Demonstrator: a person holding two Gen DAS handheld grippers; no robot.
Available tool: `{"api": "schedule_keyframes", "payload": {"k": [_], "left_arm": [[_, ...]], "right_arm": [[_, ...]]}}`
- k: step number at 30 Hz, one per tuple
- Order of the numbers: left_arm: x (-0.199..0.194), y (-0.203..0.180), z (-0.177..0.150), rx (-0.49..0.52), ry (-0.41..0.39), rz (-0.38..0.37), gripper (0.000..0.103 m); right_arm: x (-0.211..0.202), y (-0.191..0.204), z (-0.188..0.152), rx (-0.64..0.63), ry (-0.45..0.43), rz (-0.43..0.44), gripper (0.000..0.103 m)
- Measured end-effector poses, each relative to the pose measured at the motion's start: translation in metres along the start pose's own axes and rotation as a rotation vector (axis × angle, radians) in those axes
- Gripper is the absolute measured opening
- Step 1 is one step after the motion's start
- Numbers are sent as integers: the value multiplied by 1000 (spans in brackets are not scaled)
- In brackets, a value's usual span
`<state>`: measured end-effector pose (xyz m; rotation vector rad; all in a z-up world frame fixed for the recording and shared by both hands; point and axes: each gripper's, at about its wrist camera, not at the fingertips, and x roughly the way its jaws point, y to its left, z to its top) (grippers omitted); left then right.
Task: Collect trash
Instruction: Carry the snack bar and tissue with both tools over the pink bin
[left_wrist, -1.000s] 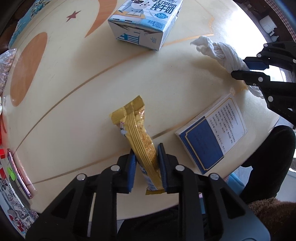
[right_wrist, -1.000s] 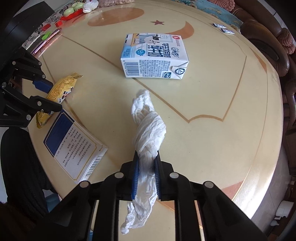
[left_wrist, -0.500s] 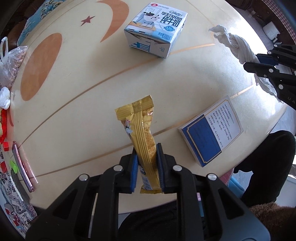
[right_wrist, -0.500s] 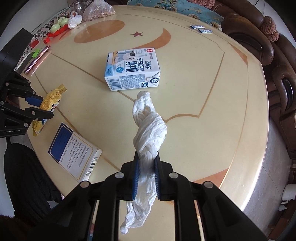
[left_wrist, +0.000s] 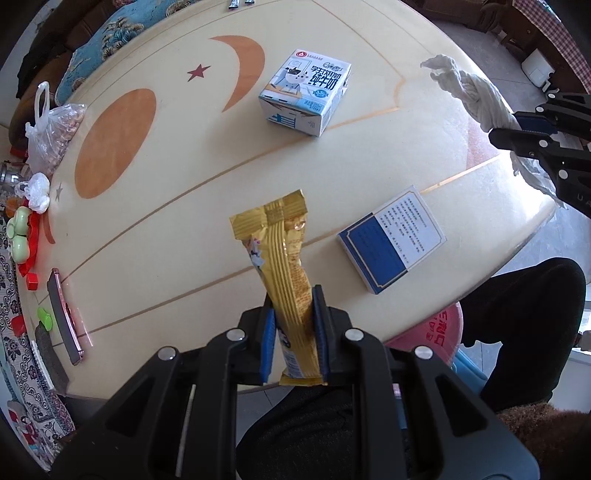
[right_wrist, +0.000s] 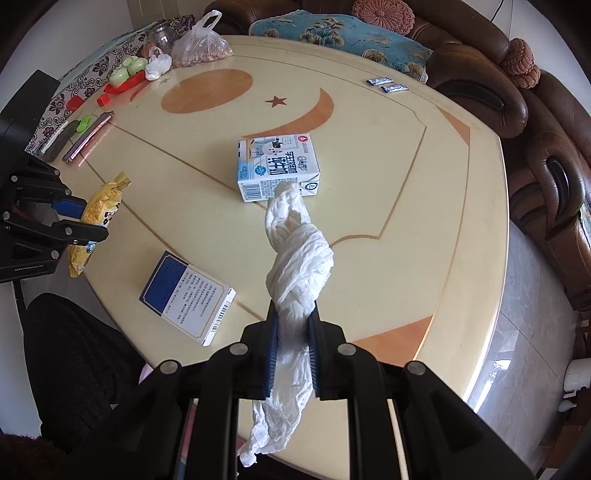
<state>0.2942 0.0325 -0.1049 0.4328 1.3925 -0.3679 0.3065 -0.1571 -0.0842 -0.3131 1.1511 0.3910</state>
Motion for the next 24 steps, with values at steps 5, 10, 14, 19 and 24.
{"api": "schedule_keyframes", "payload": {"k": [5,10,14,19,24], "left_arm": [[-21,-13,-15,12,-38,19,19],[-42,-28,-36,27,-75,33,19],[-53,-40,-52,43,-93,49,19],[-61,-51,-68,51,-109,53,19],[-63,-65,-82,64,-113,54,19]], "right_arm": [[-30,19,-11,-21,-34,-8,15],[-60,41,-26,-45,-69,-9,15],[-78,55,-37,-54,-87,-2,15],[-94,71,-51,-70,-104,-6,15],[-110,87,-65,-84,-124,-10,15]]}}
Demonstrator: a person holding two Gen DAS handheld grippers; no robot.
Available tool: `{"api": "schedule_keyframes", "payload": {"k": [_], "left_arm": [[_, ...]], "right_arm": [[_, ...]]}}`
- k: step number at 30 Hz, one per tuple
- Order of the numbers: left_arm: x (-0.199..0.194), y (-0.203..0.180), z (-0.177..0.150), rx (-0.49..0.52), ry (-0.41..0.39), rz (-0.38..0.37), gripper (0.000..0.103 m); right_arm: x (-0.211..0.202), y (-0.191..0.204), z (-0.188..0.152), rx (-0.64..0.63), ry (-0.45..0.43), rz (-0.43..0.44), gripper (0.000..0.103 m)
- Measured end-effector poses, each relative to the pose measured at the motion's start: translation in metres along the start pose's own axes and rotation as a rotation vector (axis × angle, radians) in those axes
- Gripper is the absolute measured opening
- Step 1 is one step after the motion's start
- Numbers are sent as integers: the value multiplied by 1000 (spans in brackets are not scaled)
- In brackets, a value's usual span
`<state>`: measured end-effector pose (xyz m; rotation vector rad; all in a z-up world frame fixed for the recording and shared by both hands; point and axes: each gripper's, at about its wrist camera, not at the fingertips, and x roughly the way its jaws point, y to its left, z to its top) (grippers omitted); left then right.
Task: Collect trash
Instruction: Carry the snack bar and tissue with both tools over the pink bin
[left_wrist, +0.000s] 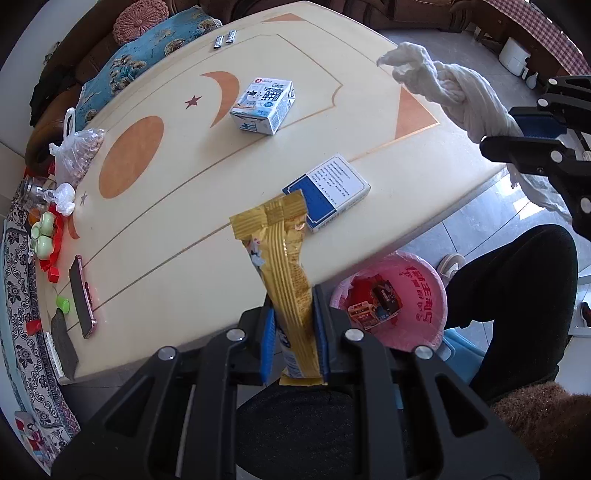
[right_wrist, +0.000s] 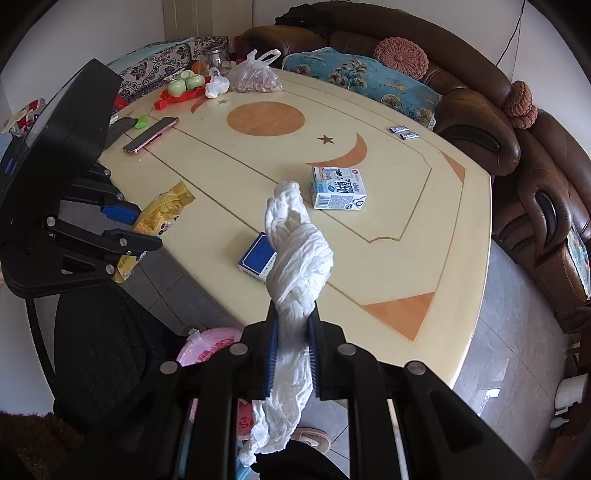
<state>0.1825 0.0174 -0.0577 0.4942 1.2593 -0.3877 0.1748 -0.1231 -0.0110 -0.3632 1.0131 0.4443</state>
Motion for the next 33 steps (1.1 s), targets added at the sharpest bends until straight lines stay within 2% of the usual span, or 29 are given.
{"api": "schedule_keyframes", "payload": {"k": [18,25,33], "left_arm": [[3,-40,-43,33,4,-32,19],[22,-56,-57,38,18,-70,19],[59,-73,-75,46,51,-103,19]], "right_arm": [[-17,40,-44,-9,-7,26,15],[-10,49,-65,7,9,44,15],[16,52,-92,33,50,60,15]]}}
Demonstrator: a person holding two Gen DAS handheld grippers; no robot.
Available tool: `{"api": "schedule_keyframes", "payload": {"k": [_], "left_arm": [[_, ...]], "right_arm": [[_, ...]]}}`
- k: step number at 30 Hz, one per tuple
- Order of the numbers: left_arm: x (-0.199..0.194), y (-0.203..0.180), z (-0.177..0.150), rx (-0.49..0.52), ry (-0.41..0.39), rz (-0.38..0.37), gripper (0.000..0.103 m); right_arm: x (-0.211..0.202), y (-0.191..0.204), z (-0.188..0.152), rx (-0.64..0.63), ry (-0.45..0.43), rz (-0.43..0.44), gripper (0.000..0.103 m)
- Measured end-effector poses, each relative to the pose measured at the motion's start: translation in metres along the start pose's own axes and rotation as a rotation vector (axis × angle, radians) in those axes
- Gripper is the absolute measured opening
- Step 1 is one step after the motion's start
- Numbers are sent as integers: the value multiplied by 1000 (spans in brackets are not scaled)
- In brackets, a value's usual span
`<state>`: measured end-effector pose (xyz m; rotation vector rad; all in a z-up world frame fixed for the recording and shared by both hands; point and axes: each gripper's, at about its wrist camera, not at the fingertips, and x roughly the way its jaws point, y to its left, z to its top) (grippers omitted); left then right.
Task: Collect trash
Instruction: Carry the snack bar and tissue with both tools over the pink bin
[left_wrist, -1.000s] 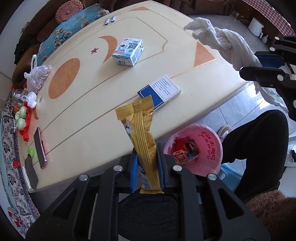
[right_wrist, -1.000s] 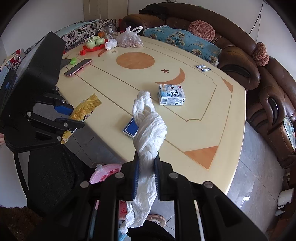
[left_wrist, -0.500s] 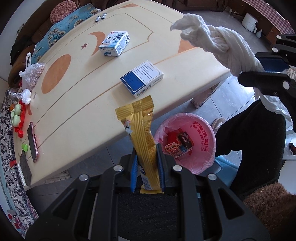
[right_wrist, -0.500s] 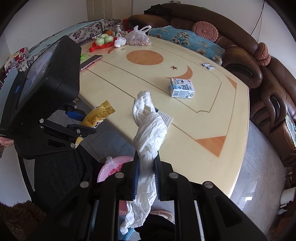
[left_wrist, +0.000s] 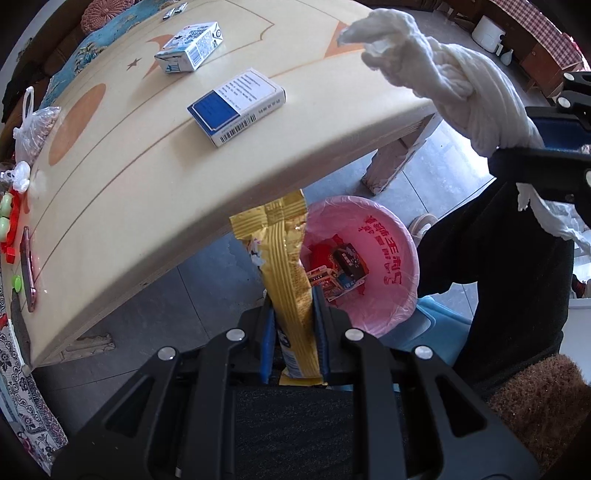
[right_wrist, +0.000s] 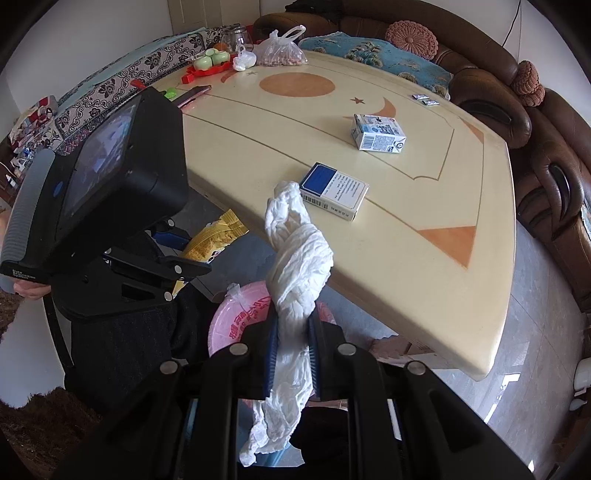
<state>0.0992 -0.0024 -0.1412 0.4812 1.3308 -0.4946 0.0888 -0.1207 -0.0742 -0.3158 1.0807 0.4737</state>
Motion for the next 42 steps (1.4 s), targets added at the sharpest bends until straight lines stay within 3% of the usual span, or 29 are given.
{"api": "schedule_keyframes", "payload": {"k": [8,23,36,42], "left_arm": [[32,-6,-11,-17,9,-60,19],[103,-25,-18,-37,96,-141,19],[166,-40,-18,-38,213,-197,19],[201,-36,-19,-89,290,-240,19]], "right_arm": [[39,-4,-24,52,46,41,15],[105,-5,-48,79,134,78,15],[173,-17,-69,151,232,119,15],[203,-24,-79,163,261,108,15]]}}
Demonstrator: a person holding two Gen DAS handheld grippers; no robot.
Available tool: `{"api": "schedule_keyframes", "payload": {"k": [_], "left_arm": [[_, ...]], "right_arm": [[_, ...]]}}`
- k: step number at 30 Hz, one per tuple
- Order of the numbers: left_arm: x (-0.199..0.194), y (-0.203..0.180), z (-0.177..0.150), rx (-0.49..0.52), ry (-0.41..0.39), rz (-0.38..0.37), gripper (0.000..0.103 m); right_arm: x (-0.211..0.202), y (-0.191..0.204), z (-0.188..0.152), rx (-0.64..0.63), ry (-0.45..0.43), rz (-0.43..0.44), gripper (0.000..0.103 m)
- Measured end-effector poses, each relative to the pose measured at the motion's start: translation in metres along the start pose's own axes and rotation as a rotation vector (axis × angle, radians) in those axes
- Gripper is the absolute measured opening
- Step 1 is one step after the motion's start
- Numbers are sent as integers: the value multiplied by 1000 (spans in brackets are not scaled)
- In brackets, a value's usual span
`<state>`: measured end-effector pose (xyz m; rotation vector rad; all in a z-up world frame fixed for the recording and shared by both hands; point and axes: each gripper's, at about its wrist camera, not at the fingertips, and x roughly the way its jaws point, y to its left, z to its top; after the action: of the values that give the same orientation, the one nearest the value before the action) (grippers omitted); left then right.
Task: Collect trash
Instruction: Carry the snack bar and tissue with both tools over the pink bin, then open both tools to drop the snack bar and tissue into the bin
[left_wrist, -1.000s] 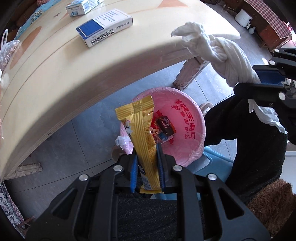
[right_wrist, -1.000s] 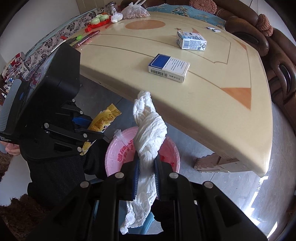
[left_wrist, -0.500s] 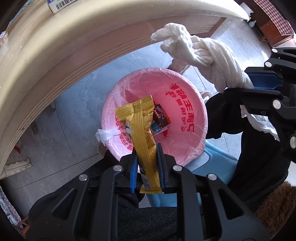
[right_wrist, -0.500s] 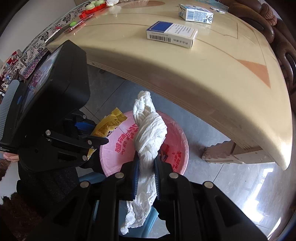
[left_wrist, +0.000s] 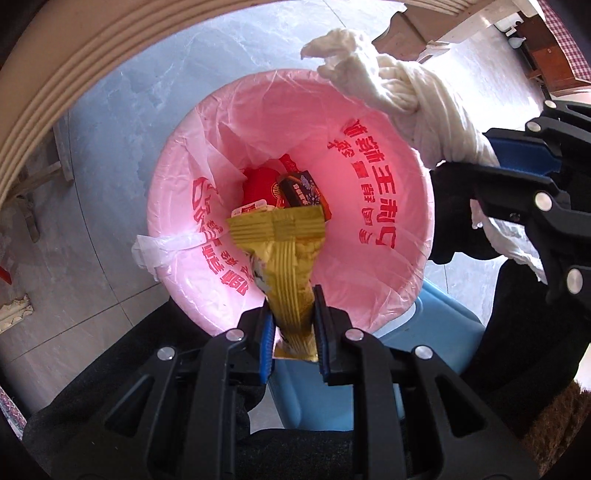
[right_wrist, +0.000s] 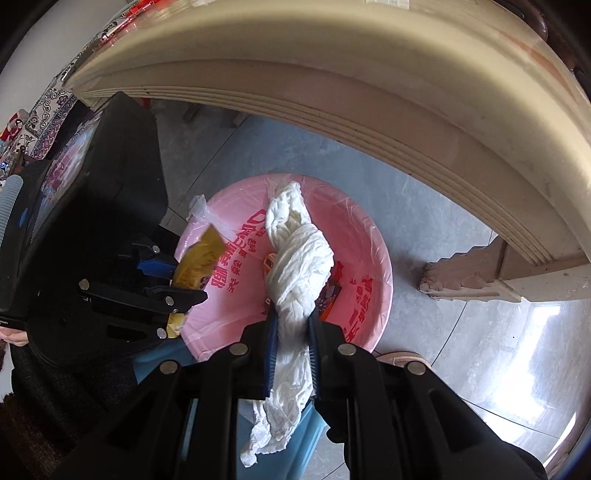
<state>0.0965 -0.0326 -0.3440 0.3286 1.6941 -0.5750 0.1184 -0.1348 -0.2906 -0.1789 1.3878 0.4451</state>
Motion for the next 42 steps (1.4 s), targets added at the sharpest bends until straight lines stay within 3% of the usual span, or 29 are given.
{"api": "schedule_keyframes", "payload": {"k": [16,35,37,39,42], "left_arm": [[42,20,18,-80,74,-31,19],[52,19,20,-74,110,10,19],[54,20,21,-73,113,30,28],[53,21,21,-76,115,31,39],[52,25,22,-85,112,37,44]], "right_arm": [[66,-13,-7,61,107,38,15],[82,-14,-7,48,133,52,15],[83,-14,-7,47,134,54,16],[83,-14,-7,45,136,47,22],[84,-13,-7,41,134,36,40]]}}
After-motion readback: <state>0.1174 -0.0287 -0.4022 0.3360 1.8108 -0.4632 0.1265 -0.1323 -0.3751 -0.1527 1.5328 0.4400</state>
